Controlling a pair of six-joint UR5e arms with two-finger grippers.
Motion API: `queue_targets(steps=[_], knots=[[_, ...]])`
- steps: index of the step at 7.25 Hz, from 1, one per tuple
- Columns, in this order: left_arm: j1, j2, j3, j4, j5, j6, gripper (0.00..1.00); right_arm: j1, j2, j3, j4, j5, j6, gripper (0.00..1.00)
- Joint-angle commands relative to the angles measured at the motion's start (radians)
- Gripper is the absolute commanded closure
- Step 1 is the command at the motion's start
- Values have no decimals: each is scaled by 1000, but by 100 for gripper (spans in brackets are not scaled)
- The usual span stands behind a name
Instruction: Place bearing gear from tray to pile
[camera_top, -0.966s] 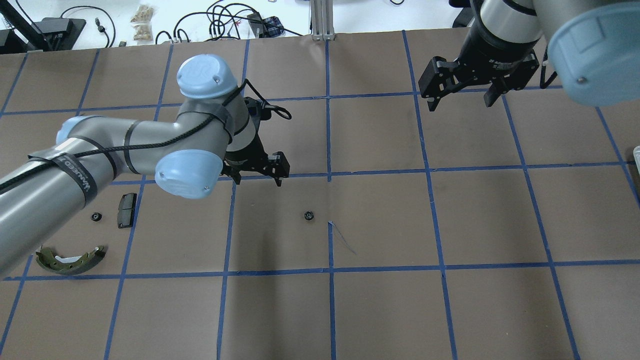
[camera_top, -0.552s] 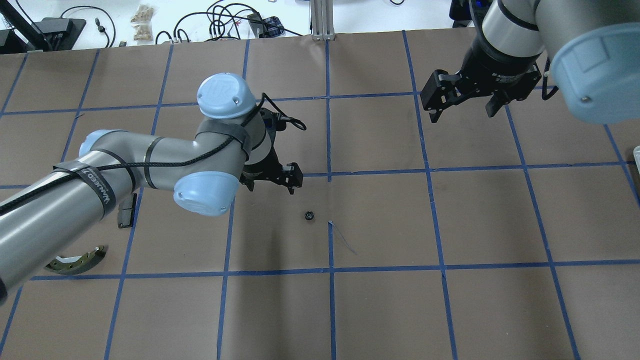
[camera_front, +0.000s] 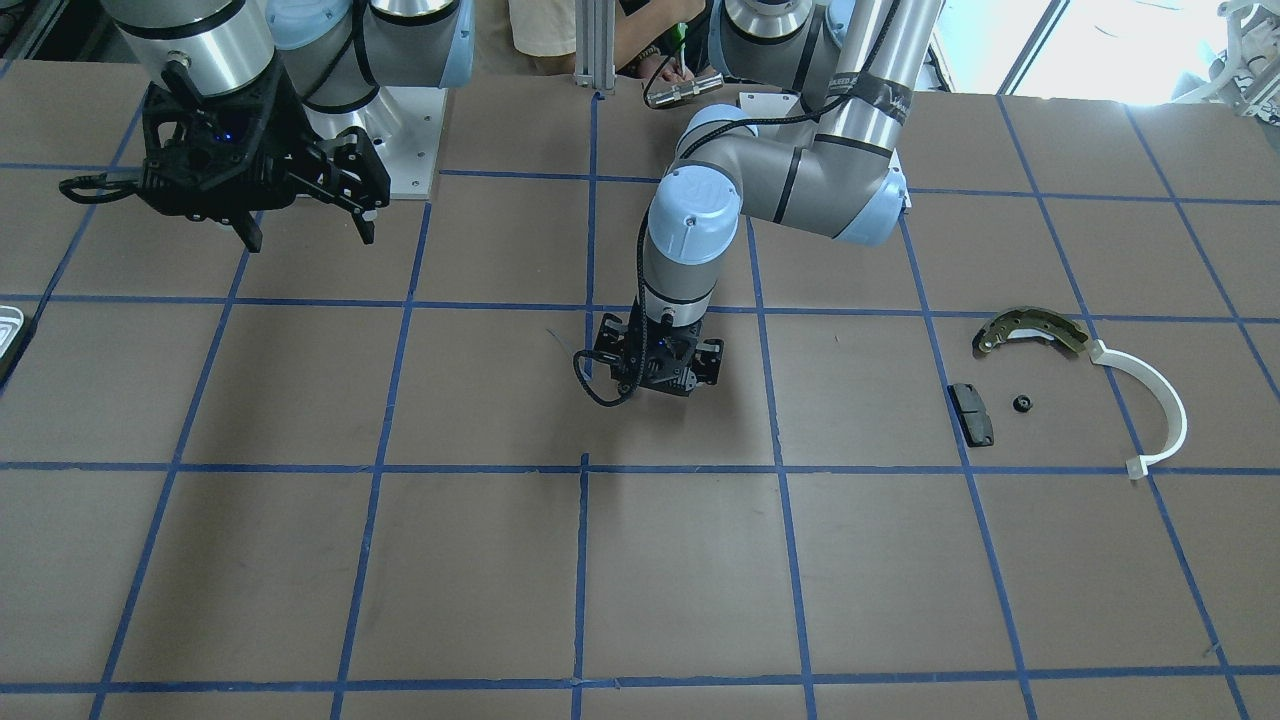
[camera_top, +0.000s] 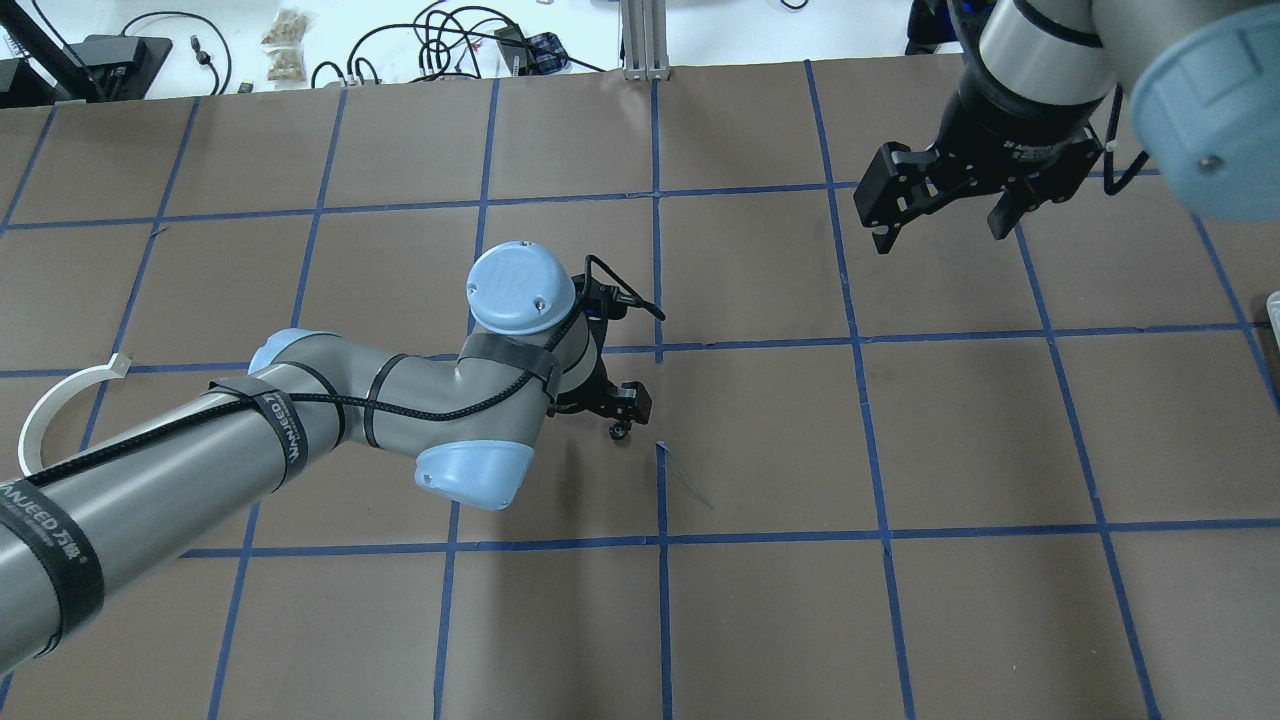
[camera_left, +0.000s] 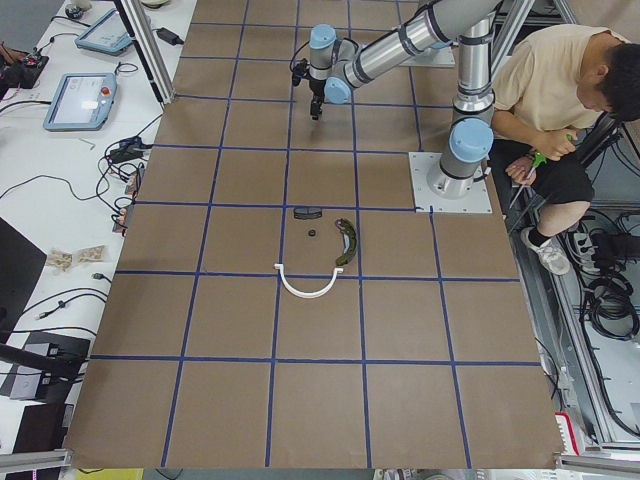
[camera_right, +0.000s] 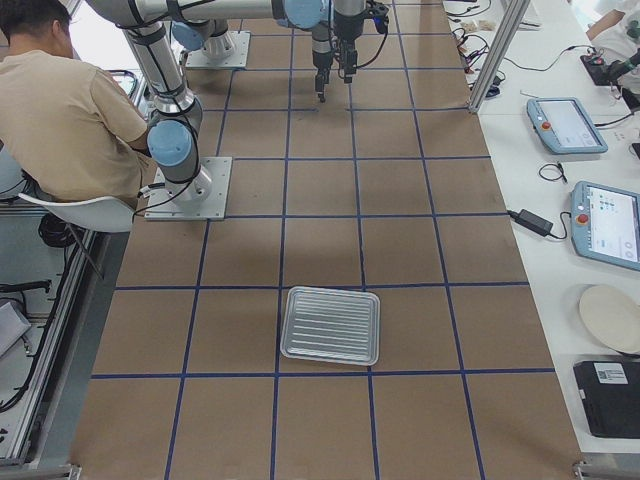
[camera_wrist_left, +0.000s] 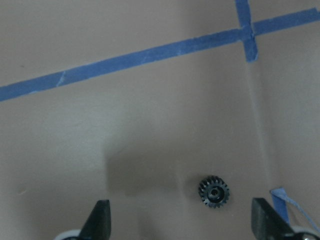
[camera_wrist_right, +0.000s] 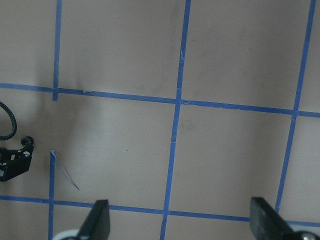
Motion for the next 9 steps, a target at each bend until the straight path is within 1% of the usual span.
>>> queue_targets(steps=[1, 3, 4, 6, 7, 9], knots=[[-11, -24, -2, 45, 0, 0, 10, 2, 6, 13, -4, 0, -12, 0], [-17, -38, -2, 48, 0, 2, 10, 2, 3, 25, -6, -2, -12, 0], [-22, -38, -3, 48, 0, 0, 23, 3, -6, 27, -2, -4, -12, 0], [-25, -41, -2, 48, -2, 0, 95, 3, -17, 42, -4, -11, -10, 0], [-25, -41, 1, 51, -4, 5, 100, 3, -21, 50, -5, -11, -10, 0], [-16, -29, 18, 51, 0, 20, 100, 3, -23, 53, -10, -11, -7, 0]])
